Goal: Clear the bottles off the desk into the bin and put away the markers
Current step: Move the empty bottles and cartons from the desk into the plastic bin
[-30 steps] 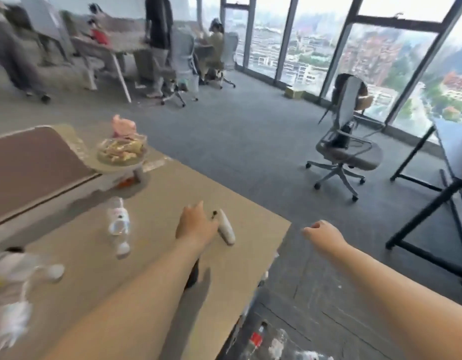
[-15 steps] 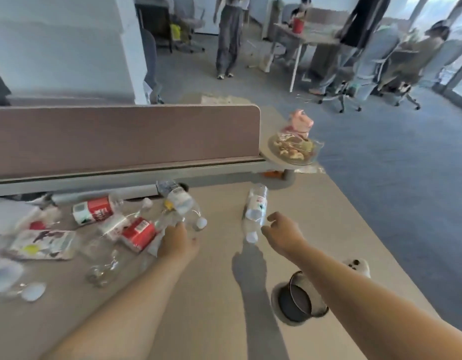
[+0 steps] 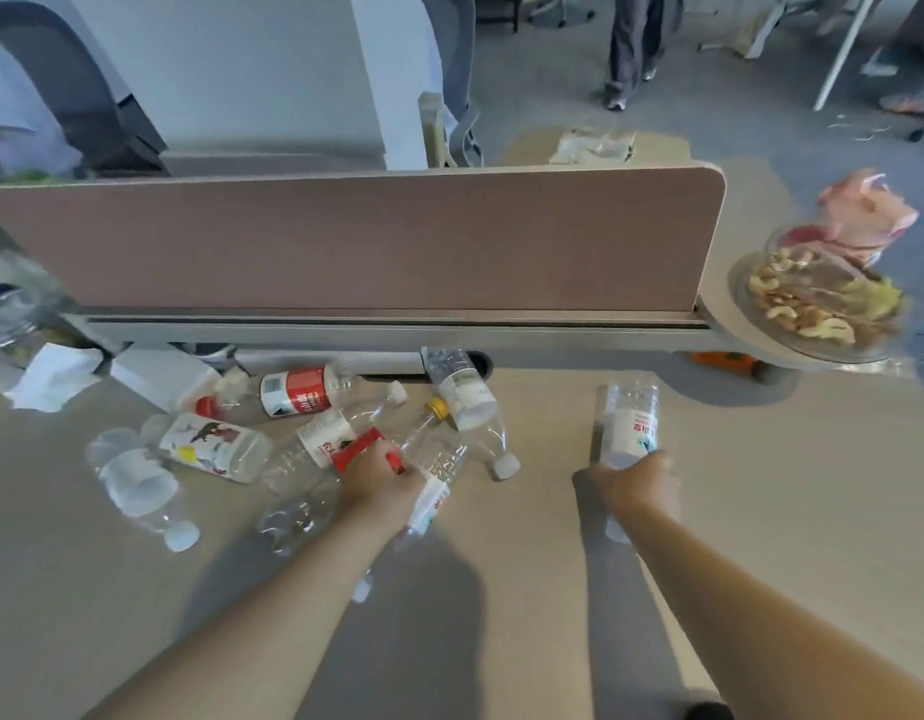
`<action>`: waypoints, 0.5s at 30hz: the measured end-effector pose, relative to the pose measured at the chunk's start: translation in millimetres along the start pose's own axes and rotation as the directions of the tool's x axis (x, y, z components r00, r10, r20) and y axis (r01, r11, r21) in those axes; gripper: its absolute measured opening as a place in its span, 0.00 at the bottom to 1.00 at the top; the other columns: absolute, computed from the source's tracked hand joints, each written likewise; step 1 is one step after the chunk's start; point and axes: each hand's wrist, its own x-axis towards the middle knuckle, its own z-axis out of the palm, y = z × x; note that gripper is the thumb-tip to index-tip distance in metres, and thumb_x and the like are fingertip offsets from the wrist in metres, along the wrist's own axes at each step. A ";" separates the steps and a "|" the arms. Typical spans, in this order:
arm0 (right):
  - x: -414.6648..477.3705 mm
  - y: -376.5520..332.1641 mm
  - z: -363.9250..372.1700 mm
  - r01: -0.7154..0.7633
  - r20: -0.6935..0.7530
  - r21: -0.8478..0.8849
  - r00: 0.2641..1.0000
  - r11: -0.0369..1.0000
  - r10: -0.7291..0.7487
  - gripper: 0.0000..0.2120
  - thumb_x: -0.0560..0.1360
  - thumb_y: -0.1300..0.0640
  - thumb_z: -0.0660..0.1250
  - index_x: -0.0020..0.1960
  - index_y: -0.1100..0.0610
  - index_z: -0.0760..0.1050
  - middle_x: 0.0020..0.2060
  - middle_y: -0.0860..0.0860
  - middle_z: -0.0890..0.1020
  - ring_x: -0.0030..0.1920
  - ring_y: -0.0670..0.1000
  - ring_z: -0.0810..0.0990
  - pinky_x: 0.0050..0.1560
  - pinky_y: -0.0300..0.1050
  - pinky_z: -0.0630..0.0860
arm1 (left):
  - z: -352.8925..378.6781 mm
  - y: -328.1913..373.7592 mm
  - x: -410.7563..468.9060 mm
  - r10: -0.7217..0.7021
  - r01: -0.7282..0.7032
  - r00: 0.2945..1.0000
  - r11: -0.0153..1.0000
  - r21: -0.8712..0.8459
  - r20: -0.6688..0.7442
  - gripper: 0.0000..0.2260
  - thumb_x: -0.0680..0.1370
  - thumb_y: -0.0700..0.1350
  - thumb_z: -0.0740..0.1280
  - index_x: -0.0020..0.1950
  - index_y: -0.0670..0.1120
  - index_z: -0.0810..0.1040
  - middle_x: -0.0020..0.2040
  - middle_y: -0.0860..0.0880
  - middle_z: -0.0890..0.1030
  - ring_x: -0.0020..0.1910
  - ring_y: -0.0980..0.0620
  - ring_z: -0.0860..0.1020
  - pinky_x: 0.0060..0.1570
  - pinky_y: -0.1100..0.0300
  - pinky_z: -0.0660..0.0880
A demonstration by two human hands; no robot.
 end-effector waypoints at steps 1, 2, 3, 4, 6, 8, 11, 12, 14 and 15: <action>0.0 2.5 4.4 0.024 -0.031 -0.010 0.999 1.000 -0.024 0.27 0.66 0.53 0.71 0.59 0.61 0.63 0.54 0.60 0.73 0.47 0.61 0.75 0.43 0.50 0.74 | -2.5 3.8 4.0 -0.008 0.008 1.000 1.000 0.012 -0.005 0.07 0.75 0.46 0.67 0.51 0.48 0.73 0.48 0.49 0.78 0.47 0.47 0.76 0.47 0.56 0.74; 0.7 3.7 7.0 0.047 -0.052 -0.016 0.997 0.999 -0.048 0.25 0.67 0.54 0.70 0.57 0.61 0.63 0.54 0.60 0.72 0.47 0.61 0.75 0.44 0.51 0.74 | -5.2 9.2 7.4 -0.007 0.007 1.000 1.000 0.016 -0.009 0.09 0.76 0.48 0.67 0.55 0.49 0.73 0.51 0.48 0.78 0.49 0.47 0.76 0.47 0.58 0.71; 0.0 2.4 6.0 0.054 -0.040 -0.023 0.998 0.998 -0.055 0.24 0.67 0.54 0.69 0.56 0.61 0.62 0.54 0.60 0.71 0.48 0.62 0.75 0.46 0.52 0.75 | -6.8 14.1 11.4 -0.005 0.006 1.000 1.000 0.023 -0.008 0.14 0.76 0.48 0.67 0.61 0.47 0.74 0.54 0.47 0.79 0.51 0.46 0.76 0.47 0.59 0.70; 3.3 1.4 5.5 0.052 -0.006 -0.034 0.999 0.998 -0.053 0.25 0.66 0.54 0.70 0.57 0.60 0.62 0.54 0.60 0.71 0.49 0.62 0.75 0.48 0.52 0.75 | -7.5 19.2 15.7 -0.005 0.005 1.000 1.000 0.022 0.003 0.18 0.76 0.47 0.66 0.65 0.45 0.72 0.57 0.46 0.79 0.51 0.47 0.77 0.46 0.59 0.70; 6.7 -5.3 0.0 -0.015 0.114 -0.033 0.993 0.999 0.019 0.32 0.65 0.51 0.74 0.60 0.59 0.62 0.55 0.59 0.73 0.52 0.61 0.76 0.52 0.53 0.77 | -5.8 33.4 23.8 0.008 -0.008 1.000 1.000 -0.017 0.024 0.19 0.77 0.46 0.65 0.67 0.43 0.72 0.55 0.46 0.79 0.43 0.50 0.78 0.40 0.58 0.73; 8.8 -12.4 -9.2 -0.090 0.232 0.071 0.970 0.993 0.071 0.34 0.65 0.52 0.75 0.64 0.60 0.63 0.51 0.58 0.76 0.49 0.60 0.79 0.49 0.52 0.78 | 3.4 53.5 36.7 0.025 -0.023 0.999 0.999 -0.046 0.030 0.12 0.76 0.45 0.64 0.58 0.42 0.76 0.53 0.45 0.79 0.44 0.47 0.77 0.46 0.54 0.76; 6.8 -13.6 -26.4 -0.076 0.248 0.221 0.969 0.972 0.019 0.26 0.67 0.56 0.73 0.60 0.59 0.65 0.42 0.55 0.76 0.38 0.56 0.78 0.35 0.44 0.74 | 30.9 87.2 56.1 0.076 -0.078 0.993 0.997 0.025 0.089 0.18 0.75 0.45 0.63 0.65 0.45 0.72 0.61 0.44 0.77 0.59 0.42 0.75 0.52 0.57 0.71; 5.5 -11.0 -32.2 -0.054 0.245 0.238 0.969 0.970 -0.007 0.25 0.67 0.56 0.73 0.58 0.58 0.65 0.41 0.55 0.75 0.37 0.55 0.77 0.34 0.43 0.73 | 42.6 93.7 60.1 0.104 -0.116 0.987 0.989 0.093 0.124 0.21 0.76 0.45 0.63 0.69 0.47 0.68 0.64 0.43 0.74 0.62 0.41 0.74 0.52 0.58 0.70; 1.9 -3.0 -44.8 -0.029 0.243 0.267 0.969 0.963 -0.038 0.25 0.66 0.56 0.74 0.57 0.58 0.66 0.43 0.56 0.77 0.37 0.55 0.77 0.33 0.43 0.72 | 66.6 100.5 68.0 0.148 -0.193 0.973 0.941 0.277 0.176 0.24 0.75 0.47 0.64 0.71 0.48 0.64 0.69 0.41 0.69 0.63 0.40 0.73 0.55 0.55 0.71; 0.8 1.2 -51.2 -0.023 0.233 0.289 0.971 0.957 -0.047 0.25 0.65 0.56 0.74 0.57 0.58 0.67 0.44 0.57 0.78 0.37 0.55 0.77 0.33 0.43 0.73 | 76.2 102.9 69.2 0.138 -0.196 0.973 0.915 0.351 0.184 0.24 0.75 0.48 0.64 0.70 0.49 0.65 0.70 0.39 0.66 0.63 0.40 0.73 0.54 0.54 0.72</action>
